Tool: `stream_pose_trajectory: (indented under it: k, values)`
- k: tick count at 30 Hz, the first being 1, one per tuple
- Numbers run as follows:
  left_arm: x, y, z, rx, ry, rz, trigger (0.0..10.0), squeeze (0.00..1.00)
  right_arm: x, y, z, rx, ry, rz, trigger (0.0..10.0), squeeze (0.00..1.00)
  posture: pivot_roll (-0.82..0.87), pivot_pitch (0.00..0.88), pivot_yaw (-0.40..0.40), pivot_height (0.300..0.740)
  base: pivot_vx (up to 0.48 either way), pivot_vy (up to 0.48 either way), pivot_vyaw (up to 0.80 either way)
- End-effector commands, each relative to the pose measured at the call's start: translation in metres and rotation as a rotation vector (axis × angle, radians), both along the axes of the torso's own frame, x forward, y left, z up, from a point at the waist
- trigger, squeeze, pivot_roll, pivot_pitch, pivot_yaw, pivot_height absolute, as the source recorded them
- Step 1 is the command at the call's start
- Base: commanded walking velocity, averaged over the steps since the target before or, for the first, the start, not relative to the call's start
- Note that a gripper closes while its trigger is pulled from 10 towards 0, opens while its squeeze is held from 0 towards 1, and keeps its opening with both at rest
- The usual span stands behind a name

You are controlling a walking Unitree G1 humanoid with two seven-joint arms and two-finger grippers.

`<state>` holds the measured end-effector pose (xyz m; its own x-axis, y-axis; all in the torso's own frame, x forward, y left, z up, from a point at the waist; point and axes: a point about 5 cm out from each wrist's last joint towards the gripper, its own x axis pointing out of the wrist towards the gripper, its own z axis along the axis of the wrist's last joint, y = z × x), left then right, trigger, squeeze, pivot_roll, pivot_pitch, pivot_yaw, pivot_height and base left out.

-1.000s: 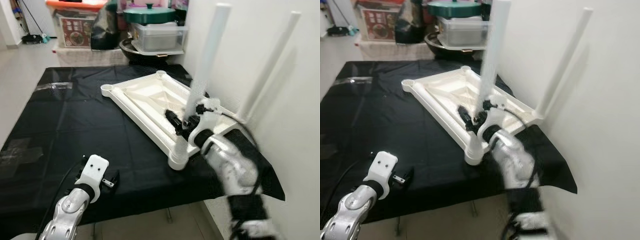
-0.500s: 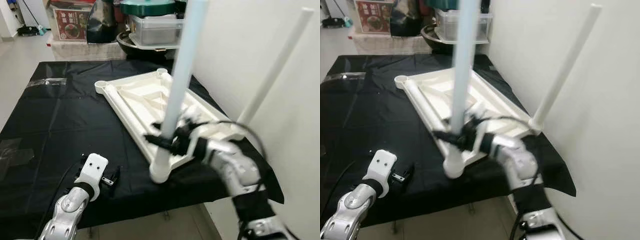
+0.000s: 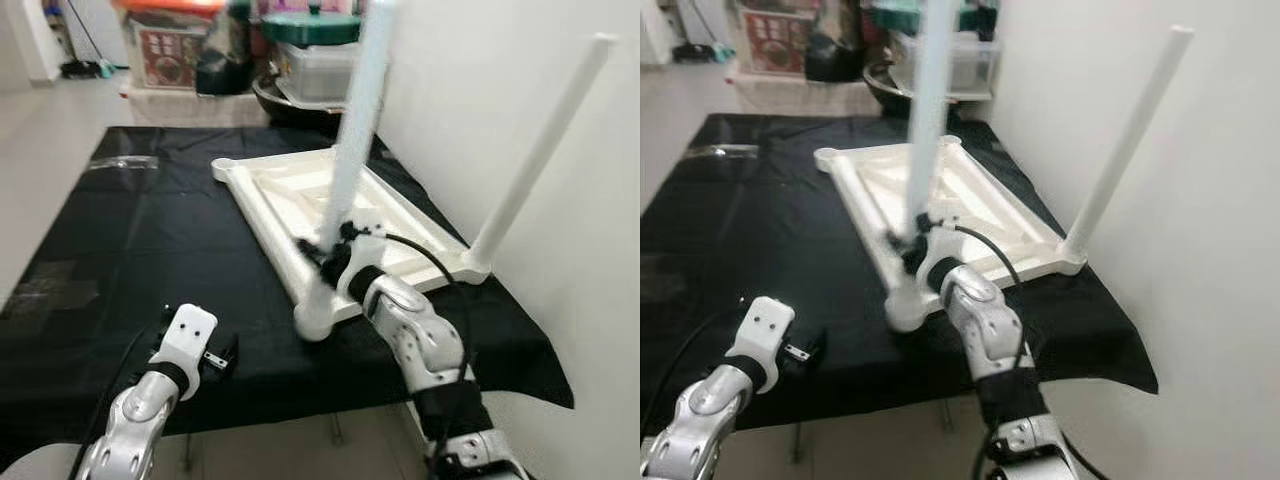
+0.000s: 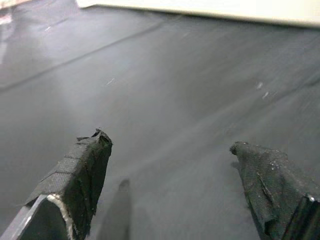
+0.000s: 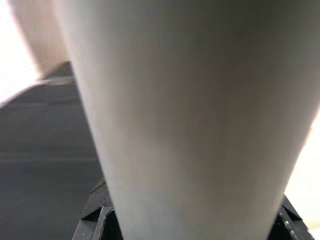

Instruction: Building children table

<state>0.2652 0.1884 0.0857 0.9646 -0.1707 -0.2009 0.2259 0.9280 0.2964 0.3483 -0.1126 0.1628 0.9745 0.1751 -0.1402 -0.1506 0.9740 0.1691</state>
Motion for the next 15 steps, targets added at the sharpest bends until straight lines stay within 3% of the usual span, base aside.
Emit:
stream_pose_trajectory:
  k: [1,3,4,5,6,7,8,10,11,12,13,14,15]
  values:
    - [-0.001,-0.003,-0.003,0.010,0.013,-0.019,10.0,0.00,-0.008,-0.004,-0.023,-0.012,0.117,-0.006,10.0,0.00,0.14,0.000,-0.090,0.740,0.000,0.000,0.00]
    - [-0.001,-0.003,-0.003,0.010,0.013,-0.019,10.0,0.00,-0.008,-0.004,-0.023,-0.012,0.117,-0.006,10.0,0.00,0.14,0.000,-0.090,0.740,0.000,0.000,0.00]
    - [-0.001,-0.004,-0.004,0.009,0.017,-0.022,10.0,0.00,-0.010,0.006,-0.008,0.035,0.030,0.089,10.0,0.00,0.14,0.000,-0.088,0.740,0.000,0.000,0.00]
    - [0.000,-0.005,-0.003,0.008,0.015,-0.026,10.0,0.00,-0.013,0.013,0.004,0.047,-0.029,0.190,10.0,1.00,0.14,0.000,-0.092,0.740,0.000,0.000,0.00]
    - [0.002,-0.005,-0.002,0.006,0.012,-0.026,10.0,0.00,-0.014,0.019,0.015,0.064,-0.077,0.304,10.0,1.00,0.15,0.000,-0.094,0.740,0.000,0.000,0.00]
    - [0.003,-0.004,0.000,0.004,0.008,-0.024,10.0,0.00,-0.016,0.024,0.029,0.090,-0.130,0.447,10.0,0.00,0.14,0.000,-0.094,0.740,0.000,0.000,0.00]
    - [0.003,-0.004,0.000,0.004,0.008,-0.024,10.0,0.00,-0.016,0.024,0.029,0.090,-0.130,0.447,10.0,0.00,0.14,0.000,-0.094,0.740,0.000,0.000,0.00]
    - [0.004,-0.002,0.000,0.005,0.007,-0.019,10.0,0.00,-0.021,0.028,0.048,0.131,-0.206,0.682,10.0,0.00,0.14,0.000,-0.093,0.740,0.000,0.000,0.00]
    - [0.004,-0.002,0.000,0.005,0.007,-0.019,10.0,0.00,-0.021,0.028,0.048,0.131,-0.206,0.682,10.0,0.00,0.14,0.000,-0.093,0.740,0.000,0.000,0.00]
    - [0.004,-0.001,-0.002,0.007,0.011,-0.019,10.0,0.00,-0.028,0.029,0.055,0.136,-0.245,0.824,10.0,0.00,0.14,0.000,-0.092,0.740,0.000,0.000,0.00]
    - [0.004,-0.001,-0.002,0.007,0.011,-0.019,10.0,0.00,-0.028,0.029,0.055,0.136,-0.245,0.824,10.0,0.00,0.14,0.000,-0.092,0.740,0.000,0.000,0.00]
    - [0.004,-0.002,-0.003,0.006,0.014,-0.020,10.0,0.00,-0.033,0.030,0.058,0.113,-0.274,0.947,10.0,0.00,0.15,0.000,-0.096,0.740,0.000,0.000,0.00]
    - [0.004,-0.002,-0.003,0.006,0.014,-0.020,10.0,0.00,-0.033,0.030,0.058,0.113,-0.274,0.947,10.0,0.00,0.15,0.000,-0.096,0.740,0.000,0.000,0.00]
